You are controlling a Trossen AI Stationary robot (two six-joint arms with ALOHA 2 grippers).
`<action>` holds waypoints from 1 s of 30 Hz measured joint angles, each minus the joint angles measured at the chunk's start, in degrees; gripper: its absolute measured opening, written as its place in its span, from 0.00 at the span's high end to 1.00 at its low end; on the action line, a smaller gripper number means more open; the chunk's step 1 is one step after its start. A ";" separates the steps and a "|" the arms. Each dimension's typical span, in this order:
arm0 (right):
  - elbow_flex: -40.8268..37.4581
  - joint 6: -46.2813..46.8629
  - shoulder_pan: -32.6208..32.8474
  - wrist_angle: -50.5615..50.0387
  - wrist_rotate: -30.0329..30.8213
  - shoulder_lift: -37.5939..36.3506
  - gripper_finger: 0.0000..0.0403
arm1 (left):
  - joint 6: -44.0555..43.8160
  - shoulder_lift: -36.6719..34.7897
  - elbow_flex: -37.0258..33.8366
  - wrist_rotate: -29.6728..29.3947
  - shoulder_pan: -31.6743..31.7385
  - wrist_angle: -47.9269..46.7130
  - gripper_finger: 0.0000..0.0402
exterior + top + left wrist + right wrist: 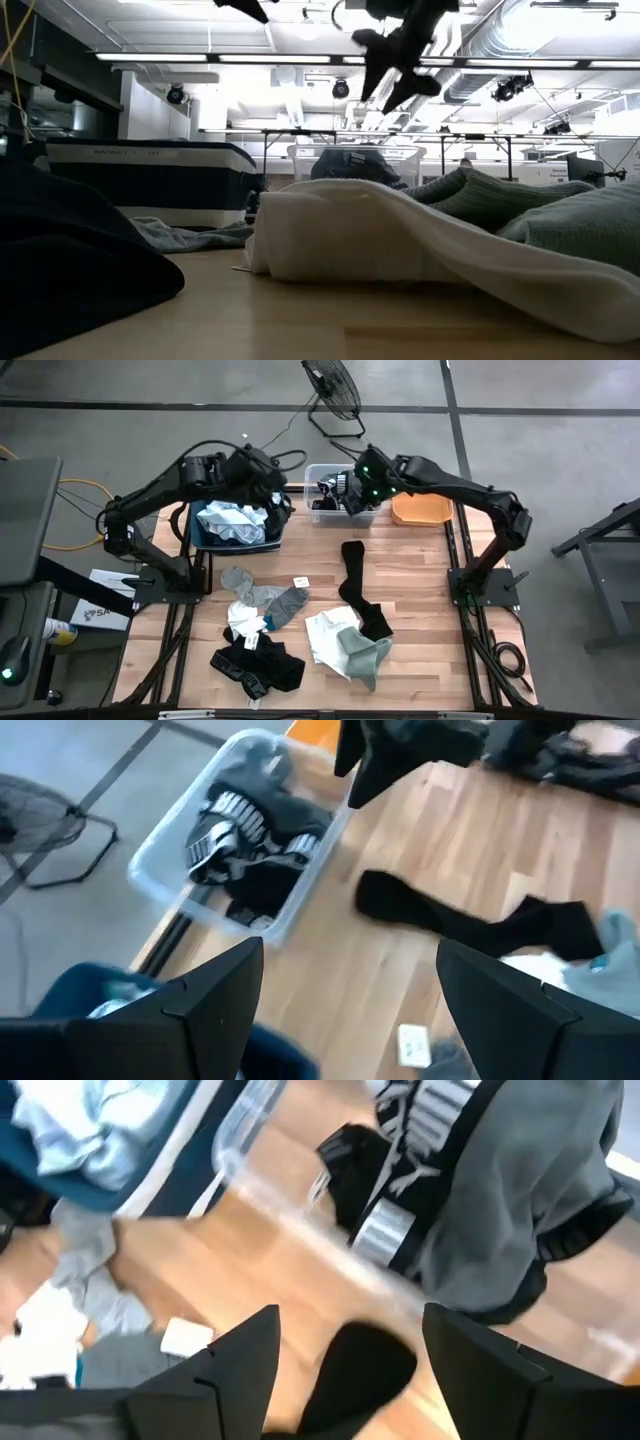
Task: Pick & Place Cloths
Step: Put the black boxer short into the transparent bin
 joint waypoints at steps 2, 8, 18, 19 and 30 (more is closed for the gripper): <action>0.05 -0.23 1.86 -1.61 1.74 -1.72 0.41 | -0.81 -1.56 -4.38 0.12 -1.56 3.98 0.27; 0.03 -1.04 7.92 -4.58 6.05 -6.55 0.42 | -6.31 -10.66 -26.41 0.89 -5.88 19.82 0.27; 0.03 -3.05 17.25 -9.34 10.79 -12.29 0.42 | -22.86 -23.76 -50.23 2.24 -16.90 24.91 0.27; 0.03 -3.43 18.02 -9.52 10.78 -12.63 0.42 | -24.50 -24.18 -51.40 2.25 -18.53 25.05 0.27; 0.03 -8.01 25.61 -12.74 10.76 -13.80 0.42 | -38.76 -18.81 -53.90 4.13 -34.95 27.62 0.27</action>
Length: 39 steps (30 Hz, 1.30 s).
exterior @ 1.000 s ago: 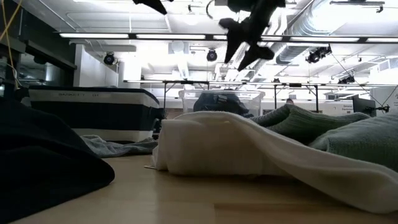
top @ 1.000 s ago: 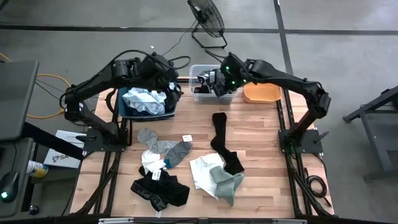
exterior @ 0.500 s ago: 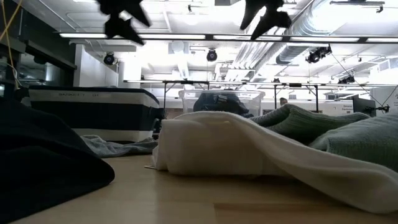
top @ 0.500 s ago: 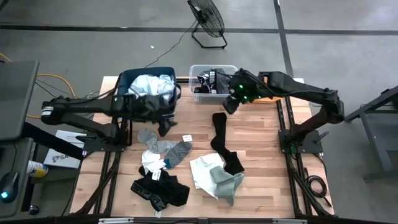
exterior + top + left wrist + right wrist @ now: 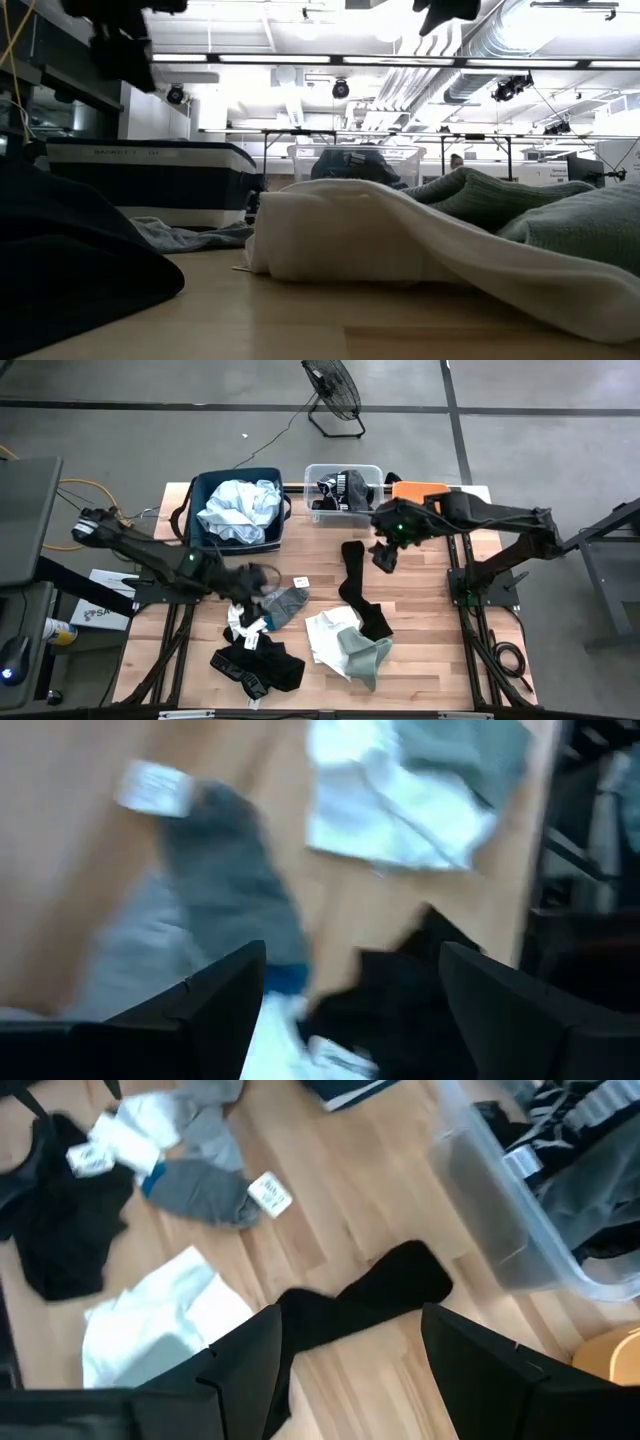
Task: Pick & Place Cloths
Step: Put the black boxer short into the transparent bin
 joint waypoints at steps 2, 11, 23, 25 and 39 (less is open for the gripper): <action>0.00 -0.50 1.14 -0.28 0.00 0.00 0.42 | -4.38 2.06 0.00 0.48 -2.88 0.30 0.27; 0.00 -2.50 5.11 -0.67 0.20 0.00 0.42 | -21.56 11.50 0.00 0.46 -14.17 7.83 0.27; 0.00 -6.94 6.25 -1.62 0.22 0.02 0.42 | -20.39 22.56 4.41 10.16 -20.95 10.32 0.28; 0.00 -7.04 6.23 -1.61 0.22 0.02 0.42 | -17.75 24.31 6.30 11.21 -20.97 7.43 0.31; 0.00 -7.43 6.20 -2.31 0.19 0.04 0.42 | -1.80 33.16 11.26 10.86 -20.80 2.45 0.45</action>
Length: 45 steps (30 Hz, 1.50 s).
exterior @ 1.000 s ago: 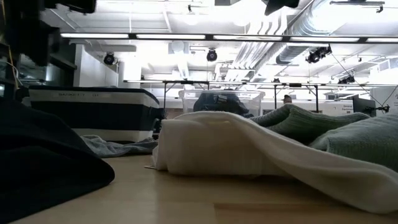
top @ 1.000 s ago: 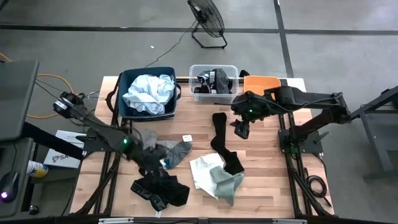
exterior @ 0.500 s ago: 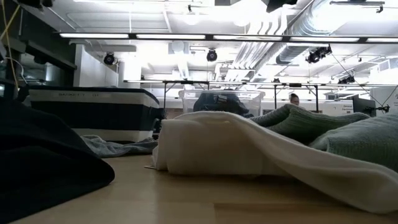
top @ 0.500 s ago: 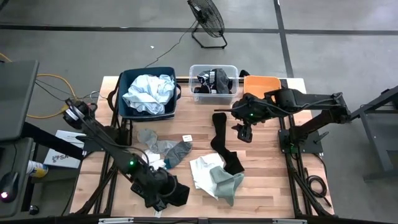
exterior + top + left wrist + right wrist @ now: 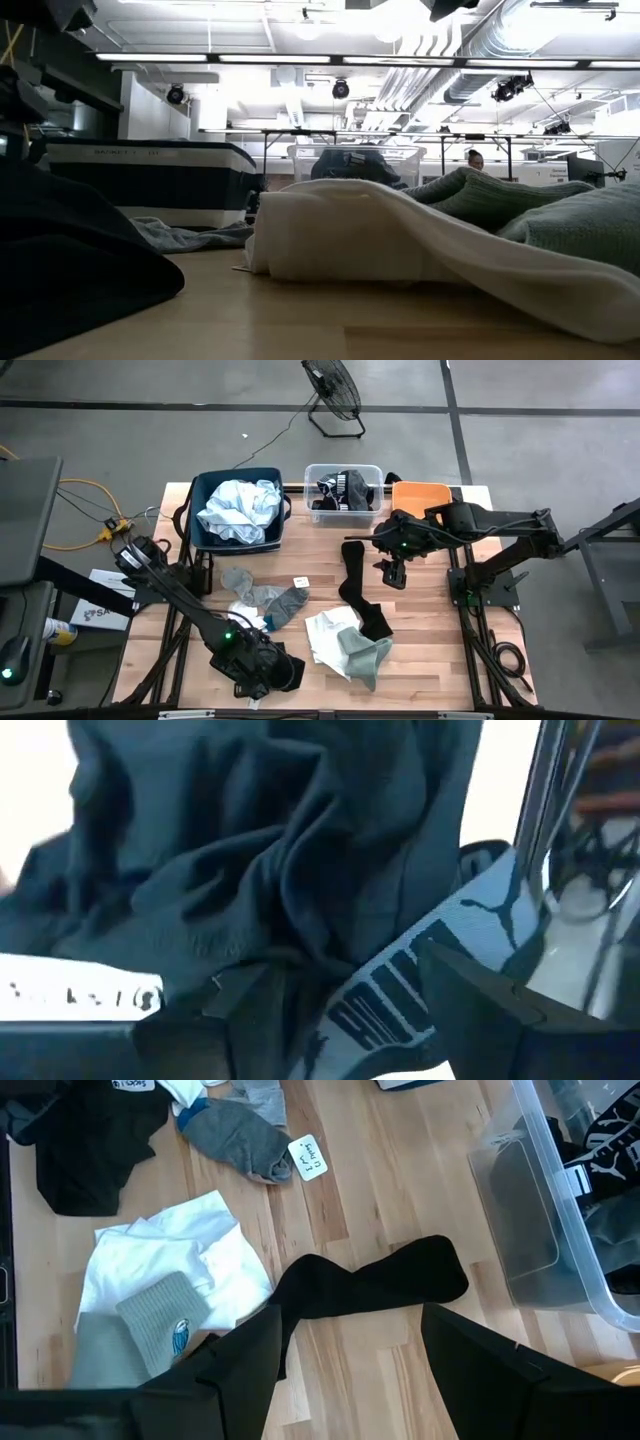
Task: Pick & Place Cloths
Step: Put the black boxer short into the transparent bin
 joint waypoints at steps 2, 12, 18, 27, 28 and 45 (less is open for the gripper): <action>0.00 0.02 0.00 -0.02 0.01 0.00 0.42 | 4.17 0.74 0.00 0.01 -0.02 1.17 0.45; 0.00 -0.61 0.00 -0.02 -0.02 0.00 0.42 | 18.03 4.77 -0.02 -1.71 -0.02 1.31 0.45; 0.00 -0.42 0.00 -0.52 -0.04 0.00 0.42 | 20.62 7.10 0.20 -4.33 -0.03 1.35 0.47; 0.00 0.49 0.00 -0.56 -0.06 0.00 0.42 | 20.43 7.88 0.09 -7.75 0.01 2.29 0.88; 0.00 0.48 0.00 -0.57 -0.06 0.00 0.42 | 20.30 7.89 0.09 -7.67 0.01 2.83 0.93; 0.00 -0.54 0.00 -0.83 -0.46 0.00 0.42 | 17.75 4.87 25.13 -15.65 0.07 -18.41 0.99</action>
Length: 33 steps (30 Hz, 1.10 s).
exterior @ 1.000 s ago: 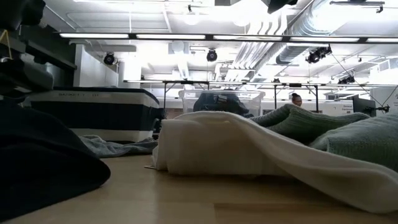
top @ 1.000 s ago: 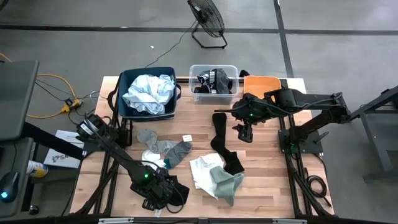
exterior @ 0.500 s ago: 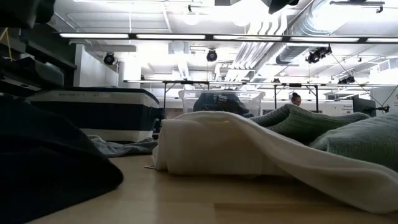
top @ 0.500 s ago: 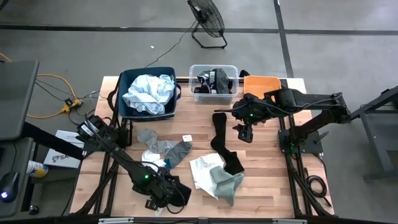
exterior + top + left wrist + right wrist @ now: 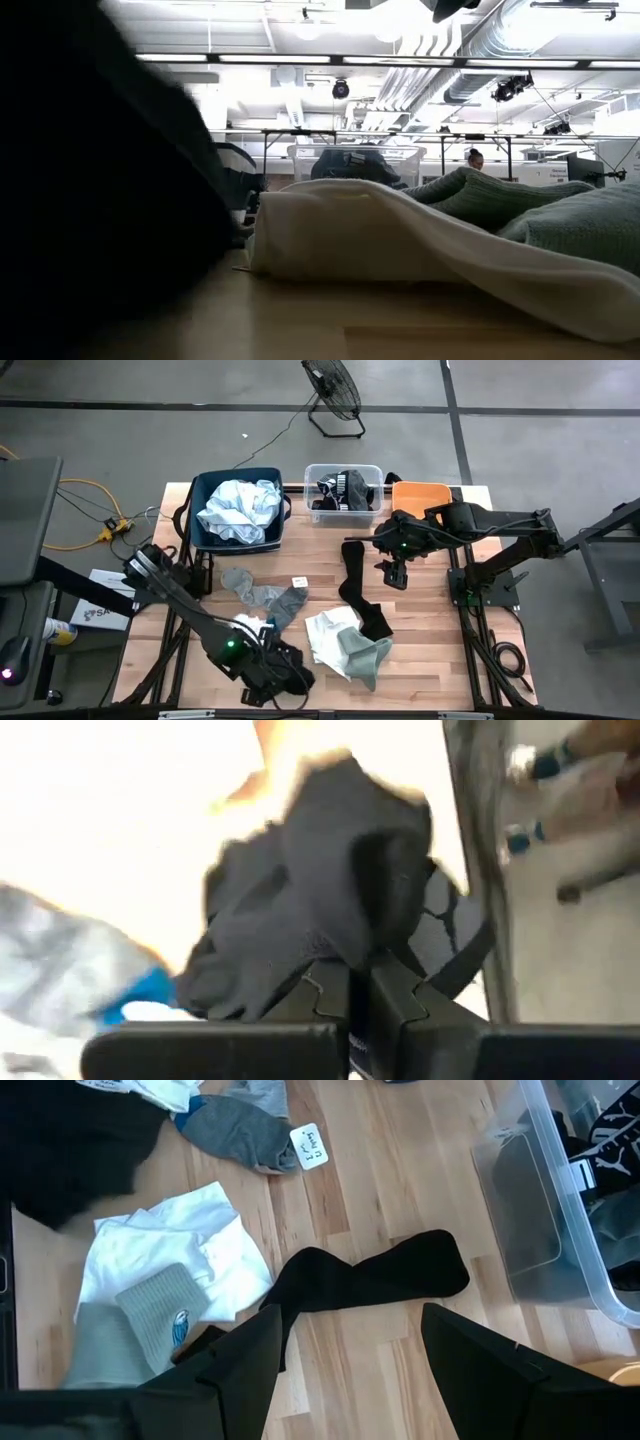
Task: Pick & Place Cloths
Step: Put the black boxer short into the transparent bin
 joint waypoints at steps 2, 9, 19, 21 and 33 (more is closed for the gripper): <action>0.00 -0.27 0.02 0.00 -0.02 0.00 0.42 | 0.09 -0.21 5.34 -2.76 0.00 -4.01 1.00; 0.00 -1.39 0.04 0.02 -0.04 0.00 0.42 | 0.07 -0.32 18.66 -11.80 -0.02 -14.97 1.00; 0.00 -3.23 0.09 0.07 -1.85 0.00 0.42 | 3.23 -0.39 27.91 -28.60 4.30 -18.55 1.00; -0.02 -4.04 0.11 0.43 -1.78 0.00 0.42 | 3.31 -0.41 28.20 -28.87 6.36 -18.40 1.00; -0.04 -13.87 0.22 11.27 -6.00 -0.90 0.42 | 9.77 -0.39 28.20 -26.30 22.20 -16.12 1.00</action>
